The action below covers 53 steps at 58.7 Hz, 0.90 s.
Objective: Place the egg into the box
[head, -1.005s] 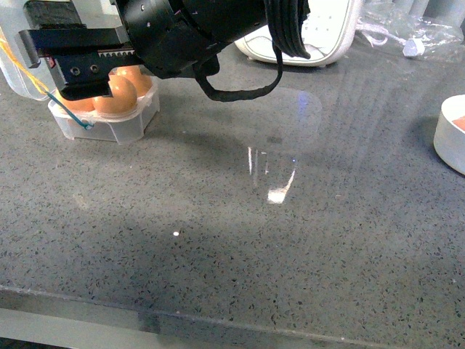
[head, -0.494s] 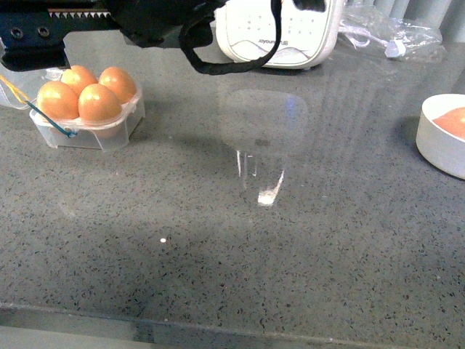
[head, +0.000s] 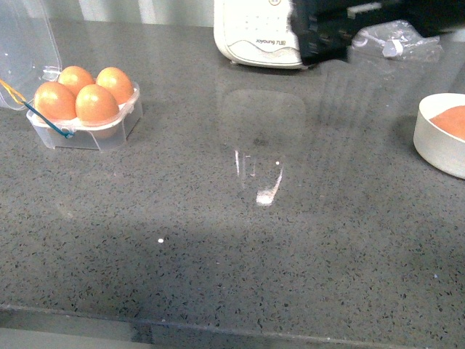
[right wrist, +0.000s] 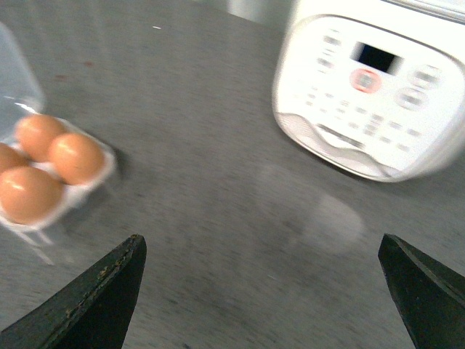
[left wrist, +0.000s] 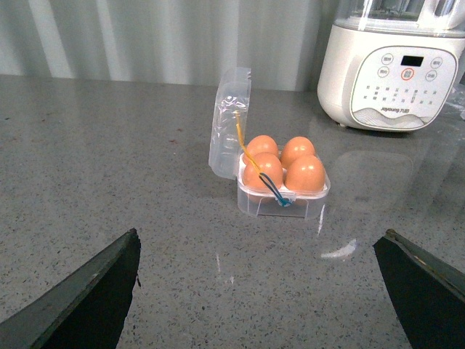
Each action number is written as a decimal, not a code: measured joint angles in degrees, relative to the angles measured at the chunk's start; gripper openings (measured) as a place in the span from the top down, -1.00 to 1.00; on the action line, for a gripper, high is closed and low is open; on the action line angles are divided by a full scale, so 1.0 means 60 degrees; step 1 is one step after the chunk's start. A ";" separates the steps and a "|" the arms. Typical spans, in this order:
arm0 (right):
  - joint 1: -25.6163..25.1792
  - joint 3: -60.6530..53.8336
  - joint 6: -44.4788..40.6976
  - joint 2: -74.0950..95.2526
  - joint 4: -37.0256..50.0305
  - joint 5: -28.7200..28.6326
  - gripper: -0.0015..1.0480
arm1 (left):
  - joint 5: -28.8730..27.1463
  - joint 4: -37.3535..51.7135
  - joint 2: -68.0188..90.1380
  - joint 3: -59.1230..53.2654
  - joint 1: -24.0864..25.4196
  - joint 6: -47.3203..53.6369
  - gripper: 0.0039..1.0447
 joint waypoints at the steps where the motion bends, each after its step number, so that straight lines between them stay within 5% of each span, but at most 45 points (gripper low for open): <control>1: -0.0146 -0.0215 -0.0080 -0.0164 0.0102 0.0157 -0.86 | 0.0000 0.0000 0.0000 0.0000 0.0000 0.0000 -0.87; 7: -0.0969 -0.1275 -0.0361 -0.1122 0.0546 0.0619 -0.86 | 0.0000 0.0000 0.0000 0.0000 0.0000 0.0000 -0.87; 22: -0.3628 -0.3391 -0.0168 -0.3697 0.0867 -0.0171 -0.79 | 0.0000 0.0000 0.0000 0.0000 0.0000 0.0000 -0.87; 27: -0.4044 -0.4437 0.0419 -0.4601 0.2350 -0.0433 -0.52 | -0.0004 0.0000 0.0000 0.0000 0.0000 0.0000 -0.87; 40: -0.4065 -0.5920 0.0801 -0.7628 0.1177 -0.0648 0.16 | -0.0007 0.0000 0.0000 0.0000 0.0000 0.0000 -0.87; 51: -0.4069 -0.6747 0.0867 -0.8688 0.1027 -0.0634 0.94 | -0.0004 0.0000 0.0000 0.0000 0.0000 0.0000 -0.87; 53: -0.4065 -0.6885 0.0871 -0.8896 0.0965 -0.0641 0.94 | -0.0004 0.0000 0.0000 0.0000 0.0000 0.0000 -0.87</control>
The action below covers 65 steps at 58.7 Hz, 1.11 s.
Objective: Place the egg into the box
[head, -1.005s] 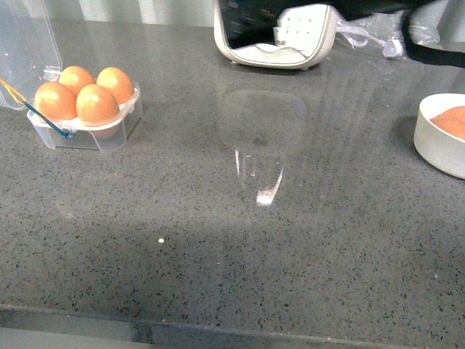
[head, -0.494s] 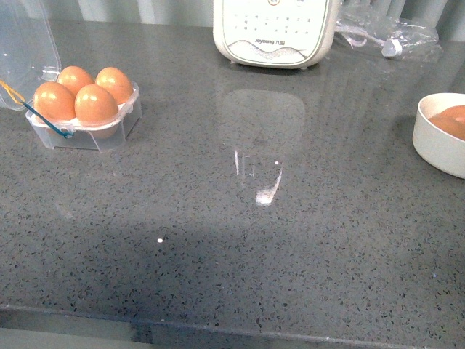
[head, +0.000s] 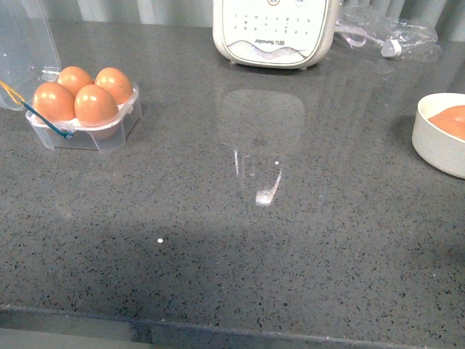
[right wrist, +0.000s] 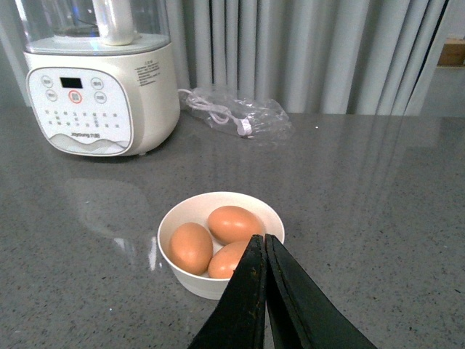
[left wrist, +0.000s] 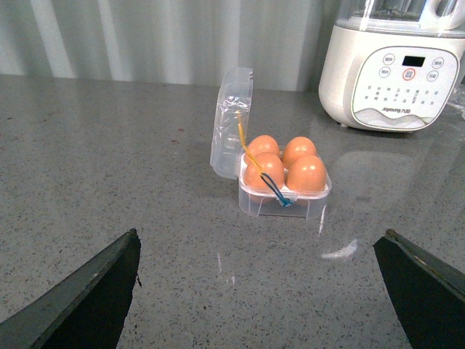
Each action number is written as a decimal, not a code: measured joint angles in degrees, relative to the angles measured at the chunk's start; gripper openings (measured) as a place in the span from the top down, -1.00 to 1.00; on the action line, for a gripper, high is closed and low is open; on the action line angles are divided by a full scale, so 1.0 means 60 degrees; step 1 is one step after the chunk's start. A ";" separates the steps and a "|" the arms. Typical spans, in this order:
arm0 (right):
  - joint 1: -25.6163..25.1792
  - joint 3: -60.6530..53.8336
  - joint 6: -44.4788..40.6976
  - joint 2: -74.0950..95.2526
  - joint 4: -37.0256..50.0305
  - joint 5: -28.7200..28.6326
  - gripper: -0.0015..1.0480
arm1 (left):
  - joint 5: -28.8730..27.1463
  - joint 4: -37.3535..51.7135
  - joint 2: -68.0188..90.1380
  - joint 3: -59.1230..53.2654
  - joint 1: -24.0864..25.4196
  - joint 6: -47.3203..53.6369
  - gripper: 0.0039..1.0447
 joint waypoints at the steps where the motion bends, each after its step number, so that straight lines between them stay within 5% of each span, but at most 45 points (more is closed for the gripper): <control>1: 0.0000 -0.0055 0.0000 -0.0084 -0.0025 -0.0007 0.94 | 0.0000 0.0000 0.0000 0.0000 0.0000 0.0000 -0.87; 65: 0.0000 -0.1213 0.0000 -0.3807 -0.2426 -0.0004 0.94 | 0.0004 0.0000 0.0000 0.0000 0.0000 0.0000 -0.87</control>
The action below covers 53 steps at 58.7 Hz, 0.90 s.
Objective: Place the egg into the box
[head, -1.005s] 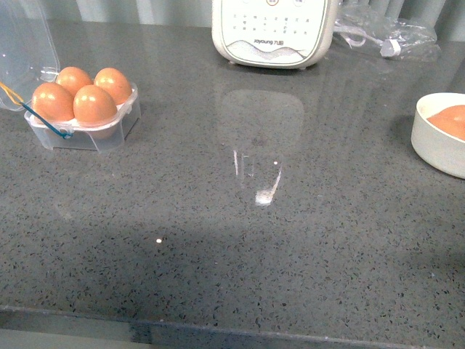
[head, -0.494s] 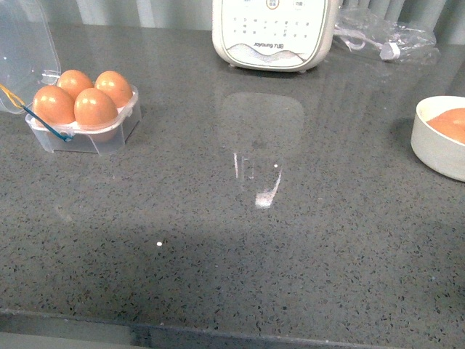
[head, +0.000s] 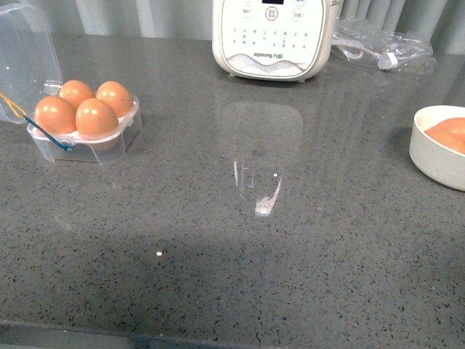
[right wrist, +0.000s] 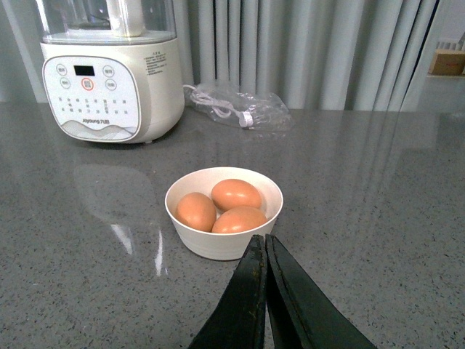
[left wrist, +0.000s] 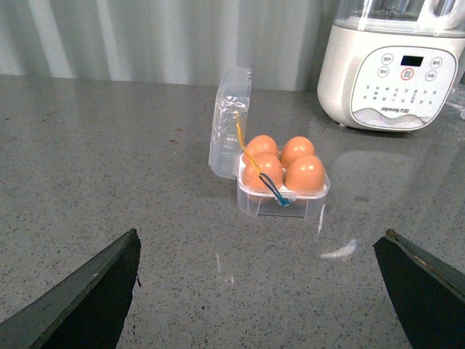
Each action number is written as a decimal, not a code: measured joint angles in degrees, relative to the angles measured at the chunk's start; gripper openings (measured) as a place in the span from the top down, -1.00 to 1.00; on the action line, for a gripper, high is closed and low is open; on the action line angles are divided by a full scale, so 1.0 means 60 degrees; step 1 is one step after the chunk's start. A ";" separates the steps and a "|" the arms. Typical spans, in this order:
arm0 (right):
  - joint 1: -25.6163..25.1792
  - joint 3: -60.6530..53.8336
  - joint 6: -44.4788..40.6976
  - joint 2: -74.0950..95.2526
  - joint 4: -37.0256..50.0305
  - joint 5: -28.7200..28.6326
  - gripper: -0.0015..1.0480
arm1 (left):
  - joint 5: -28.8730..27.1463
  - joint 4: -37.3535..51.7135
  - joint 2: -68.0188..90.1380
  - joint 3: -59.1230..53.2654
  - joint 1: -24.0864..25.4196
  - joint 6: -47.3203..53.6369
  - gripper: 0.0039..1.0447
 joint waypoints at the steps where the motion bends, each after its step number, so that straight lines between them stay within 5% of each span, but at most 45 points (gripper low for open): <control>1: 0.0000 0.0000 0.0000 -0.0022 -0.0022 0.0000 0.94 | 0.0000 0.0000 0.0000 0.0000 0.0000 0.0000 -0.87; 10: 0.0000 0.0007 0.0000 -0.1464 -0.1767 0.0000 0.94 | -0.0004 0.0000 0.0000 0.0000 0.0000 0.0000 -0.87; 25: 0.0000 0.0007 -0.0004 -0.1767 -0.1836 0.0000 0.90 | 0.0000 0.0000 -0.0004 0.0000 0.0000 0.0000 -0.87; 53: 0.0000 0.0007 0.0000 -0.1767 -0.1836 0.0000 -0.65 | 0.0000 0.0000 -0.0007 0.0000 0.0000 0.0000 -0.87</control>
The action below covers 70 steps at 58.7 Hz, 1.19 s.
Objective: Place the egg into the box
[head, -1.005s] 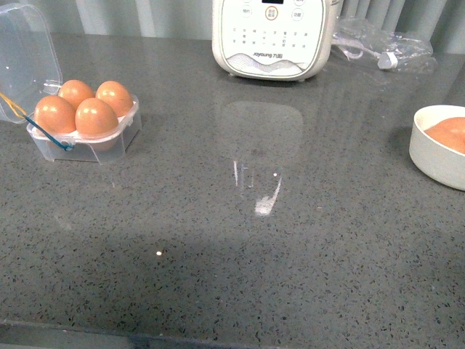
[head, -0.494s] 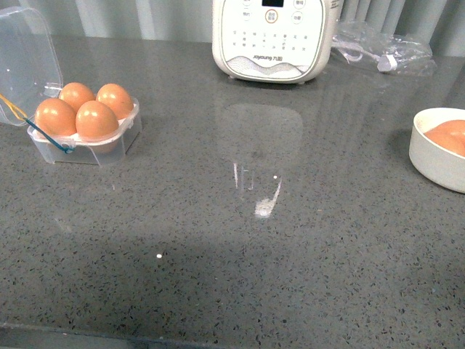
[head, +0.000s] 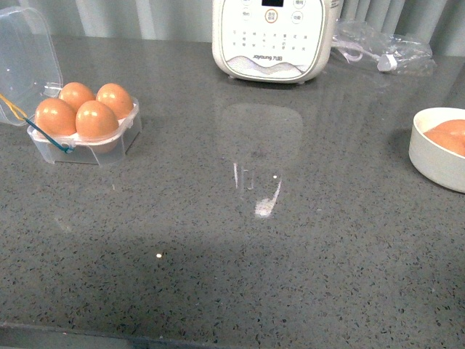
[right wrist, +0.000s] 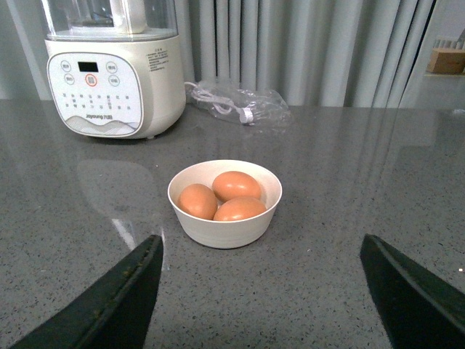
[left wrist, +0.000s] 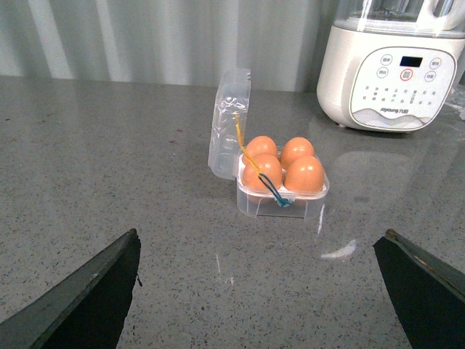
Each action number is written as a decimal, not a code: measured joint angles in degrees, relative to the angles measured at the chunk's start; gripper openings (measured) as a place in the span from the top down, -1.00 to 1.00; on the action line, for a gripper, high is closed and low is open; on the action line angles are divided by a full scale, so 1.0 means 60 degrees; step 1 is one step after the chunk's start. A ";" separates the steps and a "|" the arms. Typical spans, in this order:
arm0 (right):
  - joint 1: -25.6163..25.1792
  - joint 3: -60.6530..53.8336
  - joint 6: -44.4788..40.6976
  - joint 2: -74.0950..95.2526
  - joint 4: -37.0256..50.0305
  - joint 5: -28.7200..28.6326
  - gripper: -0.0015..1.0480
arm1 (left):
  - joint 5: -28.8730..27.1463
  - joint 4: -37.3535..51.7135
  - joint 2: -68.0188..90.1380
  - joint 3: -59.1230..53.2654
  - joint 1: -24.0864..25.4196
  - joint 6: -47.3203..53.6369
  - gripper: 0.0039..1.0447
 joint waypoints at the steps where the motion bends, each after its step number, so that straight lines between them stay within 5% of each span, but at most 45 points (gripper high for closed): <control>1: 0.0000 0.0000 0.0000 0.0000 0.0000 0.0000 -0.68 | 0.0000 0.0000 0.0000 0.0000 0.0000 0.0000 -0.87; 5: 0.0000 0.0000 0.0007 0.0000 0.0000 0.0000 -0.89 | 0.0000 0.0000 0.0000 0.0000 0.0000 0.0000 -0.87; 26: 0.0000 0.0000 0.0011 0.0000 0.0000 0.0000 -0.86 | 0.0000 0.0000 0.0000 0.0000 0.0000 0.0000 -0.87; 37: 0.0000 0.0000 0.0011 0.0000 0.0000 0.0000 -0.86 | -0.0820 -0.4313 0.2616 0.1599 -0.0022 -0.0652 -0.87; 45: 0.0000 0.0000 0.0011 0.0007 0.0000 0.0007 -0.86 | -0.0379 -0.4597 0.2750 0.1767 0.0280 -0.0721 -0.87; 62: 0.0000 0.0000 0.0011 0.0000 0.0000 0.0004 -0.86 | 0.0597 -0.2204 0.4328 0.2473 0.1162 -0.0492 -0.87; 70: 0.0000 0.0000 0.0011 0.0000 0.0000 0.0000 -0.86 | 0.1118 0.0277 0.6725 0.3384 0.1738 -0.0240 -0.87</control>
